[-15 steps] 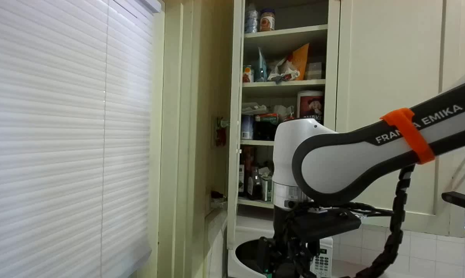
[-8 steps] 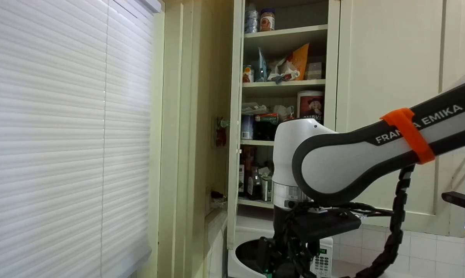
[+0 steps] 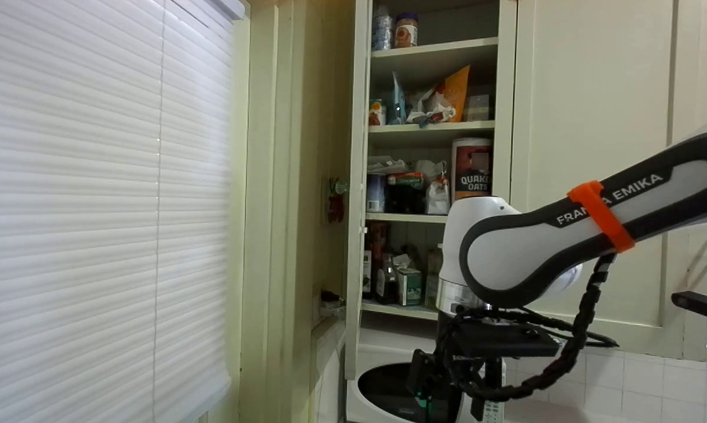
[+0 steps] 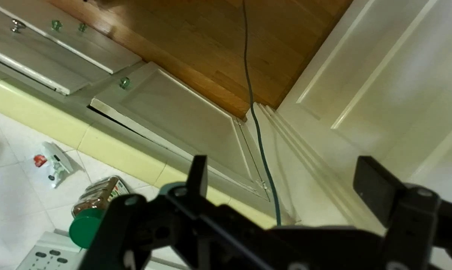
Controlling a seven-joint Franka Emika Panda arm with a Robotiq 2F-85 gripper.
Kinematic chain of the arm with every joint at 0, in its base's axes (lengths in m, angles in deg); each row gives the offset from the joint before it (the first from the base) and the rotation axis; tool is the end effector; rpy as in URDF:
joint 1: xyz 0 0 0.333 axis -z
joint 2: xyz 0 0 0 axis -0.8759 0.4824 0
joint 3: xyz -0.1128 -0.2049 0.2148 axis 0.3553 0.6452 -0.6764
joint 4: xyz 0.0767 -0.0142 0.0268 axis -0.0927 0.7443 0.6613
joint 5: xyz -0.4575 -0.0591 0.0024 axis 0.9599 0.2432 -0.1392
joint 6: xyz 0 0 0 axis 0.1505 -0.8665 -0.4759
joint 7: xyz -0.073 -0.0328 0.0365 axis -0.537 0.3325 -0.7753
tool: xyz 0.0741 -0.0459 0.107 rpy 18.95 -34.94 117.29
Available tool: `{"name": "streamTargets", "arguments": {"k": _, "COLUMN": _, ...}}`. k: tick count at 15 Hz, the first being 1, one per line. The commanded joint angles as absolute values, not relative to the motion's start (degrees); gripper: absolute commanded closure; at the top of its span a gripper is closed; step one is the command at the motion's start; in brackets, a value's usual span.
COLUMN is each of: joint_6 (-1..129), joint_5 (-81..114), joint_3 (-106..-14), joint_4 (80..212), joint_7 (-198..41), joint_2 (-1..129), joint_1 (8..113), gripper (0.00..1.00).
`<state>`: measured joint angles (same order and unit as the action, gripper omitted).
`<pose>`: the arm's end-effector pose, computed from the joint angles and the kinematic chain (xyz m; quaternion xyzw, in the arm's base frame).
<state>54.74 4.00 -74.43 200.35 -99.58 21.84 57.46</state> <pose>0.4528 0.1185 0.3578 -0.9874 0.1513 -0.0273 0.0385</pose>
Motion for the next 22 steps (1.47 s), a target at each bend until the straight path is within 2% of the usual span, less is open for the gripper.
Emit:
{"name": "streamTargets", "arguments": {"k": 1, "joint_6": 62.51, "joint_5": -0.9, "joint_3": -69.62, "joint_4": 207.37, "joint_7": -98.46, "joint_2": 20.22, "joint_1": 59.45, "gripper": 0.0}}
{"name": "streamTargets", "arguments": {"k": 6, "joint_6": 67.42, "joint_5": -2.12, "joint_3": -63.11, "joint_4": 214.38, "joint_7": -95.44, "joint_2": 19.77, "joint_1": 64.36, "gripper": 0.0}}
{"name": "streamTargets", "arguments": {"k": 7, "joint_6": 66.64, "joint_5": -1.15, "joint_3": -62.19, "joint_4": 210.88, "joint_7": -95.14, "joint_2": 23.47, "joint_1": 65.69, "gripper": 0.0}}
{"name": "streamTargets", "arguments": {"k": 11, "joint_6": 67.34, "joint_5": 1.21, "joint_3": -59.7, "joint_4": 211.31, "joint_7": -93.93, "joint_2": 25.41, "joint_1": 70.52, "gripper": 0.0}}
{"name": "streamTargets", "arguments": {"k": 18, "joint_6": 66.16, "joint_5": 0.09, "joint_3": -60.77, "joint_4": 211.04, "joint_7": -94.15, "joint_2": 24.18, "joint_1": 69.5, "gripper": 0.0}}
{"name": "streamTargets", "arguments": {"k": 22, "joint_6": 70.97, "joint_5": -0.49, "joint_3": -58.14, "joint_4": 207.83, "joint_7": -91.77, "joint_2": 34.39, "joint_1": 70.83, "gripper": 0.0}}
